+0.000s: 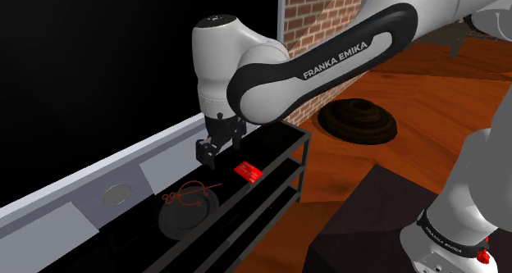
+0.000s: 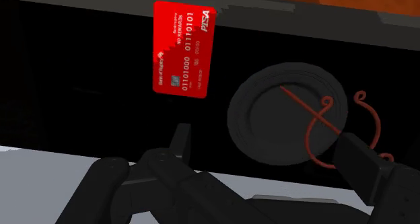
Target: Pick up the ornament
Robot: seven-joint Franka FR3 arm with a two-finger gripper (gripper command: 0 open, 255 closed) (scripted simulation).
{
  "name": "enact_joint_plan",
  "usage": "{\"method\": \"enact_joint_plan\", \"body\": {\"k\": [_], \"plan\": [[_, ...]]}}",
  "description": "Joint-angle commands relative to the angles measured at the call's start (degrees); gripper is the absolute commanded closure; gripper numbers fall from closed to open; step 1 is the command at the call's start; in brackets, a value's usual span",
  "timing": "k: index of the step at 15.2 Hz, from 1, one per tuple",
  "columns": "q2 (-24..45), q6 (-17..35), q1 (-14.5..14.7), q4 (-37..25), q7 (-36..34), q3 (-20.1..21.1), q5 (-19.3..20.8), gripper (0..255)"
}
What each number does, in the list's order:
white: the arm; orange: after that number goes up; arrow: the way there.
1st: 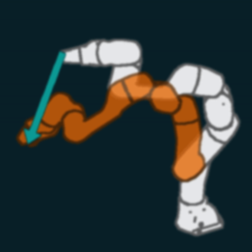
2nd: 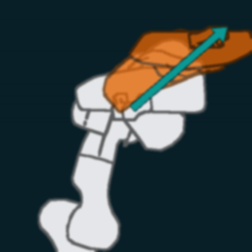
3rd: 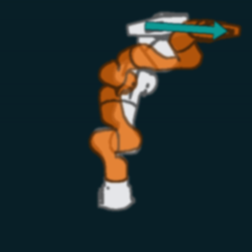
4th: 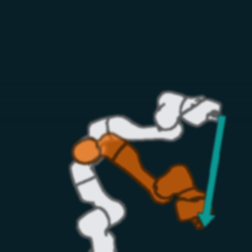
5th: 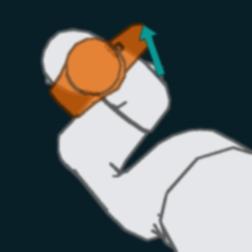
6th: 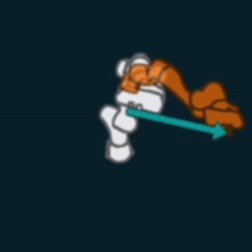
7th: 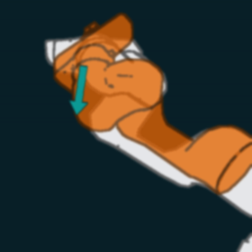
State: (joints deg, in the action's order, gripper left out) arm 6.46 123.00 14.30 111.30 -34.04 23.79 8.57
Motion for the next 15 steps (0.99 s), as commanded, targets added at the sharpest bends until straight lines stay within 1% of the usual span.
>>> {"method": "enact_joint_plan", "body": {"k": [1,5,10,11,15], "plan": [[3.60,0.34,1.31,-3.19,-1.74,0.58,2.12,0],[11.63,0.47,4.76,-10.72,-4.90,0.93,6.66,0],[21.95,-0.74,10.08,-22.04,-7.48,0.42,11.60,0],[22.66,-0.87,10.51,-22.91,-7.58,0.31,11.86,0],[23.76,1.55,10.68,-21.48,-8.26,-0.16,12.60,0]]}}
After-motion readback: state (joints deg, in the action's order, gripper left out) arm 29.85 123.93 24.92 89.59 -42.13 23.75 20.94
